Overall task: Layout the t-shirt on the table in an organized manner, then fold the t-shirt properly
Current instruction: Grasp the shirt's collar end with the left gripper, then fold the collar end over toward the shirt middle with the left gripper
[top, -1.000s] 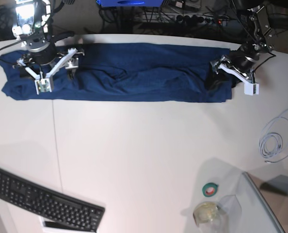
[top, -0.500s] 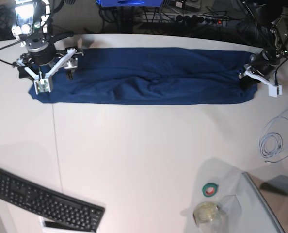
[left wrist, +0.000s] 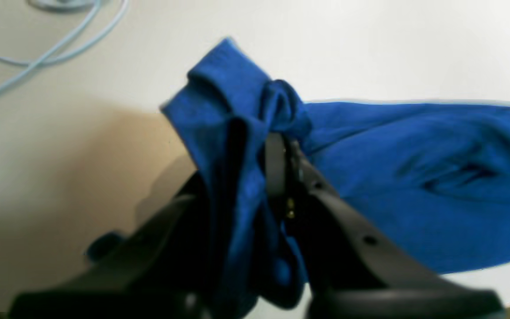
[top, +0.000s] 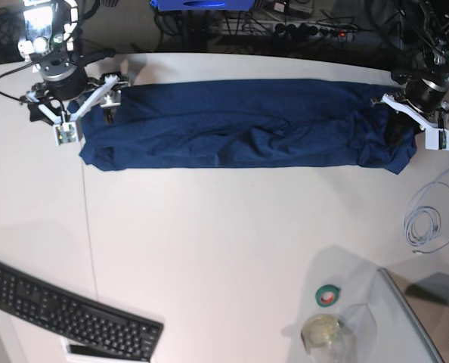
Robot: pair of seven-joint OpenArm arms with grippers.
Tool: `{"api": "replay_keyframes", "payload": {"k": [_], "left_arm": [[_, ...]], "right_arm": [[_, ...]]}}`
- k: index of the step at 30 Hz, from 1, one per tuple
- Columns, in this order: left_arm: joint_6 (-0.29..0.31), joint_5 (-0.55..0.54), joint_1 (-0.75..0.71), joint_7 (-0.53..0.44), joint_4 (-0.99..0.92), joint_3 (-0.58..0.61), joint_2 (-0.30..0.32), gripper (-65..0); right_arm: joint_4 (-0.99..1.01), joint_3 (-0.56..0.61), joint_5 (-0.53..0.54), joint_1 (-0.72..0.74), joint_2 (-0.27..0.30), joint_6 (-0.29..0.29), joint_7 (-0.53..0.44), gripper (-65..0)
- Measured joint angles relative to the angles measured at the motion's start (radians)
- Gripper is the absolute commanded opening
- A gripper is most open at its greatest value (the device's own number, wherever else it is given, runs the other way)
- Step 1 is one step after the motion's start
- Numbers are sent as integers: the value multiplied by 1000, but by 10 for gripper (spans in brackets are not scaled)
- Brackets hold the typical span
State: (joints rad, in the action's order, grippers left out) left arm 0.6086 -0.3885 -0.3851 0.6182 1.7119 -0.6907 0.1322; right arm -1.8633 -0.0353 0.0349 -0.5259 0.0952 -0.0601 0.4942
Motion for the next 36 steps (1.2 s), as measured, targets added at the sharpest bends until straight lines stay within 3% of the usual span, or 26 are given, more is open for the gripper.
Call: {"api": "replay_keyframes", "payload": {"k": [2,8,13,19,22,24,31,36], "left_arm": [[-24,12,-23,54,55,44,-3,-650],[-43,10,-28,61,95,156,-58,-650],[-164,13,-24,63,95,284,-56,-650],[-188,2,19,63,78,414,-59,-650],[-268,6,37,59,48,474,-54,-650],[-290,10,48,61,19,523,-55,-650],[-295,5,92,54,-24,617,-54,-650],[-332,2,106,58,-60,667,-55,-650]], "right_arm": [[0,0,-1,1,0,0,-1,-153],[0,0,-1,1,0,-1,-2,-153],[0,-22,3,1,-6,-4,-1,-153],[0,-79,3,1,-5,-3,-1,-153],[0,-91,2,-5,-5,-3,-1,-153],[0,-92,2,-10,-5,-3,-1,-153],[0,-92,3,-10,-5,-3,-1,-153],[0,-92,3,-10,-5,-3,-1,-153]]}}
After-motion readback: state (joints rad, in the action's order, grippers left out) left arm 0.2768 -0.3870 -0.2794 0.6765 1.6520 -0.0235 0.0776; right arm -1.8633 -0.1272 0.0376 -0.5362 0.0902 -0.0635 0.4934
